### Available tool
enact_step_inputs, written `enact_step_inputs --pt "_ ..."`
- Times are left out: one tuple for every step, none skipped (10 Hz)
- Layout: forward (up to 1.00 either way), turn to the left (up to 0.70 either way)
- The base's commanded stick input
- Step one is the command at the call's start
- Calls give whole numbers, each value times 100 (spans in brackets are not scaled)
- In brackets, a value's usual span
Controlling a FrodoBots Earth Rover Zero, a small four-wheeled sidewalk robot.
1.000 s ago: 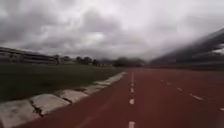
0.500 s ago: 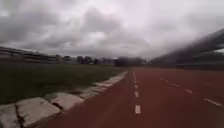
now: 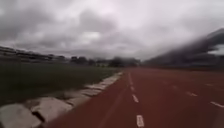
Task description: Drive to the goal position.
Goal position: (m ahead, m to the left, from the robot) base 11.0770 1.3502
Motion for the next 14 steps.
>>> enact_step_inputs --pt "70 -35" --pt "70 -35" --pt "70 -35" --pt "70 -35" --pt "70 -35" --pt "70 -35" --pt "70 -35" --pt "70 -24" --pt "70 -3" --pt "70 0" --pt "70 0" --pt "70 0" --pt "70 0" --pt "70 0"
